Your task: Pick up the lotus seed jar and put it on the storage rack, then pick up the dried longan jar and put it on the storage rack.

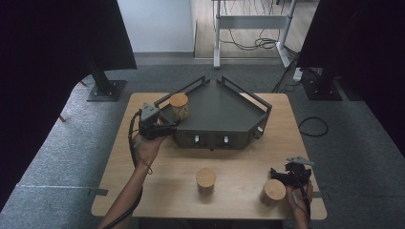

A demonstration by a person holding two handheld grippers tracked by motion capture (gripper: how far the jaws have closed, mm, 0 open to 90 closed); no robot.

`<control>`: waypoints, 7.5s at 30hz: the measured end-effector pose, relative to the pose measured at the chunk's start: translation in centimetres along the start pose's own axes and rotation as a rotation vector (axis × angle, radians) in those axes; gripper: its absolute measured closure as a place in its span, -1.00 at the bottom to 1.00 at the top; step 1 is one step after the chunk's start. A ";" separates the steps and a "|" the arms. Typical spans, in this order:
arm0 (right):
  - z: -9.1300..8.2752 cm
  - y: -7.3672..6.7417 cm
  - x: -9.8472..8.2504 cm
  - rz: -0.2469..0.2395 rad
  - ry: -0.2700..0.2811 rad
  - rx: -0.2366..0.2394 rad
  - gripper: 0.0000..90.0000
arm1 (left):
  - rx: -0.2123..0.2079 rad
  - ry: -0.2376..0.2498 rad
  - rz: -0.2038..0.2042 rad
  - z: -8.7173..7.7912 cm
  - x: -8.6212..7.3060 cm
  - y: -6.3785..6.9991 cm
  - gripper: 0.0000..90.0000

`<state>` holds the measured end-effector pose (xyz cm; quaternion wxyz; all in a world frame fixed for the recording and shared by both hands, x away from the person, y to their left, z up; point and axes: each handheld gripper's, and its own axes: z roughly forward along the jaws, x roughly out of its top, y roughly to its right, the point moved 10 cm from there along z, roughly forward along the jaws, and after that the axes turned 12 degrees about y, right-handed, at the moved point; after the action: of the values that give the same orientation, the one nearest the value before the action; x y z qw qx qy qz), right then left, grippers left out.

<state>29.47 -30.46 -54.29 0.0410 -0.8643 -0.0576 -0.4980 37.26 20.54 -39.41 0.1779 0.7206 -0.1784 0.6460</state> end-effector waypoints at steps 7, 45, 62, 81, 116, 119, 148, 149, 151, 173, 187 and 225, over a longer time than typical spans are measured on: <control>0.0 0.0 0.0 0.000 0.001 0.000 -0.95 | -0.005 0.011 -0.012 -1.3 -0.8 0.0 -0.81; -0.1 0.1 0.0 -0.010 0.000 0.013 -0.95 | 0.015 -0.019 -0.018 -7.2 -5.6 0.1 -0.80; -0.1 0.1 0.0 -0.010 0.000 0.014 -0.95 | 0.022 -0.060 -0.027 -9.0 -7.9 0.0 -0.80; -0.1 0.1 -0.1 -0.012 0.000 0.016 -0.95 | 0.050 -0.124 -0.044 -9.5 -10.6 -0.5 -0.79; -1.7 0.2 0.8 0.008 0.060 0.041 -0.86 | 0.083 -0.205 -0.101 -9.6 -14.0 -1.0 -0.79; -2.4 0.1 1.2 0.006 0.084 0.058 -0.84 | 0.089 -0.219 -0.101 -9.6 -14.2 -1.1 -0.79; -5.0 -0.4 3.6 0.011 0.179 0.042 -0.88 | 0.110 -0.353 -0.049 -8.7 -15.1 -1.2 -0.78; -5.1 -0.5 3.7 0.010 0.183 0.044 -0.88 | 0.110 -0.355 -0.049 -8.7 -15.1 -1.3 -0.78; -5.3 -0.7 4.0 0.007 0.187 0.048 -0.90 | 0.115 -0.363 -0.044 -8.6 -15.2 -1.2 -0.78; -8.0 -3.8 6.0 -0.029 0.210 0.097 -1.00 | 0.136 -0.414 0.012 -8.1 -15.1 -0.8 -0.81; -9.7 -7.2 6.7 -0.057 0.262 0.076 -0.96 | 0.137 -0.415 0.011 -8.1 -15.1 -0.8 -0.83; -9.0 -12.3 7.4 -0.057 0.275 0.189 -0.92 | 0.119 -0.429 0.016 -7.9 -15.1 -0.9 -0.94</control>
<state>23.66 -18.97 -43.22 0.1154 -0.7783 -0.1225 -0.6049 29.28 25.57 -53.64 0.0878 0.8494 -0.1794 0.4885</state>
